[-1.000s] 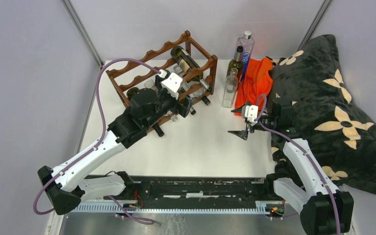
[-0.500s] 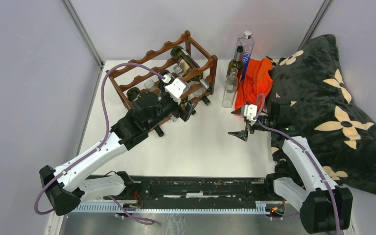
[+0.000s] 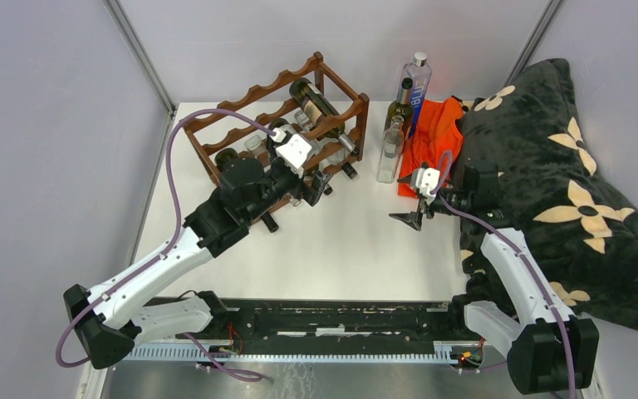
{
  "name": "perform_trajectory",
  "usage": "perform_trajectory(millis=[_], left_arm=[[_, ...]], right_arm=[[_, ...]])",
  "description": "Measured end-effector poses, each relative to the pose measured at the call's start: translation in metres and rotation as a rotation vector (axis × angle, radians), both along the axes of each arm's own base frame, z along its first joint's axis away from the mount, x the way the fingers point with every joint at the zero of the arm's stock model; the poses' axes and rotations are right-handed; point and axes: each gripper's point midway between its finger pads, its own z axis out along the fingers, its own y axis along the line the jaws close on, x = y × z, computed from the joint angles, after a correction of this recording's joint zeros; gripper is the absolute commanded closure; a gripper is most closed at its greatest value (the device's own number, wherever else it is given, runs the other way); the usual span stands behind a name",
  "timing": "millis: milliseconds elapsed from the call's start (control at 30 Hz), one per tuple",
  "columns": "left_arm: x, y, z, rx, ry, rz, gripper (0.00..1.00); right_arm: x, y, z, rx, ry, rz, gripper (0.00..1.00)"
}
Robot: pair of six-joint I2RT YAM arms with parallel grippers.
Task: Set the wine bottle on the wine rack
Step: Pick up the wine bottle from the center of the board.
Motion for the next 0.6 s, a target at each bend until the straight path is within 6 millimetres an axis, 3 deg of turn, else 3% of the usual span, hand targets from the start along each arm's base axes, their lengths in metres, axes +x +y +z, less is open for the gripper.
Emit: perform_trajectory(millis=[267,600], left_arm=[[-0.002,0.006,0.01,-0.017,-0.027,0.011,0.0],[0.0,0.008,0.011,-0.019,-0.032,0.026,0.0]], right_arm=[[0.029,-0.002,0.045,-0.004,-0.092,-0.036,0.08],[0.046,-0.004,0.073,0.0,-0.129,-0.082,0.08]])
